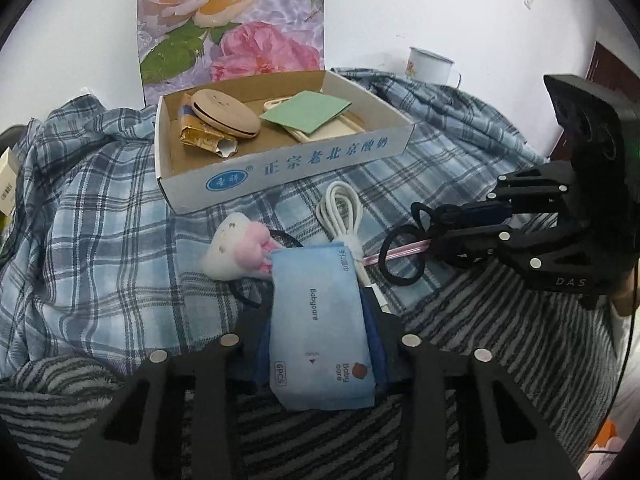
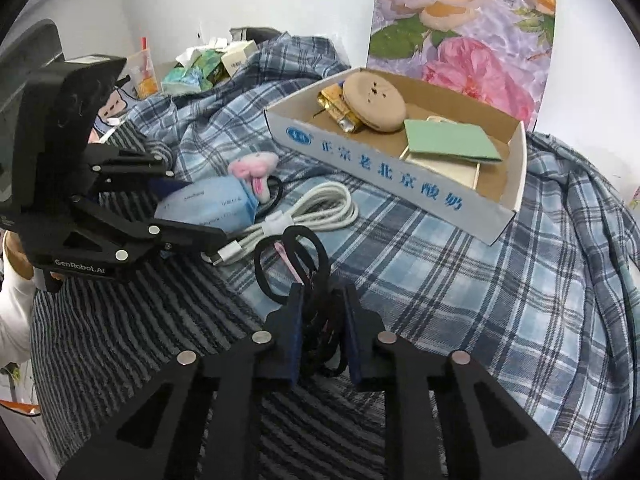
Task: Organize soft objects
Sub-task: 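Grasp the blue wet-wipe pack with the left tool while the right tool grasps the black scissors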
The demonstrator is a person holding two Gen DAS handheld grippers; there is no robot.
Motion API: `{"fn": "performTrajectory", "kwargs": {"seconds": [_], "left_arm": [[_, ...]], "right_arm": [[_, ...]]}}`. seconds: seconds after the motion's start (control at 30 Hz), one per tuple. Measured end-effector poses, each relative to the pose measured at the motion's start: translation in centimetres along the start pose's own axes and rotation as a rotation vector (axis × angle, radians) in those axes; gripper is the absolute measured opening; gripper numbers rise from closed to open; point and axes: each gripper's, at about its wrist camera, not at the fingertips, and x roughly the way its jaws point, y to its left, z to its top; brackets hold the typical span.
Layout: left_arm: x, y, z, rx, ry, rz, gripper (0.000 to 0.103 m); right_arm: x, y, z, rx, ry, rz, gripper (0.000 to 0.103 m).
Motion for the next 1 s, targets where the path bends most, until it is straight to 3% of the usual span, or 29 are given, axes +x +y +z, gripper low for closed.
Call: {"fn": "performTrajectory", "kwargs": {"seconds": [0.4,0.73,1.0], "left_arm": [[-1.7,0.7,0.3,-0.04,-0.088,-0.017,0.04],[-2.6,1.3,0.4,-0.067,-0.135,0.004,0.04],[-4.0,1.5,0.5,-0.079,-0.222,0.052,0.04]], "right_arm": [[-2.1,0.2,0.7,-0.02,-0.134,-0.044,0.013],[-3.4,0.2,0.9,-0.021,-0.22,-0.073,0.012],[-5.3,0.9,1.1,-0.049,-0.353,-0.138,0.012]]}}
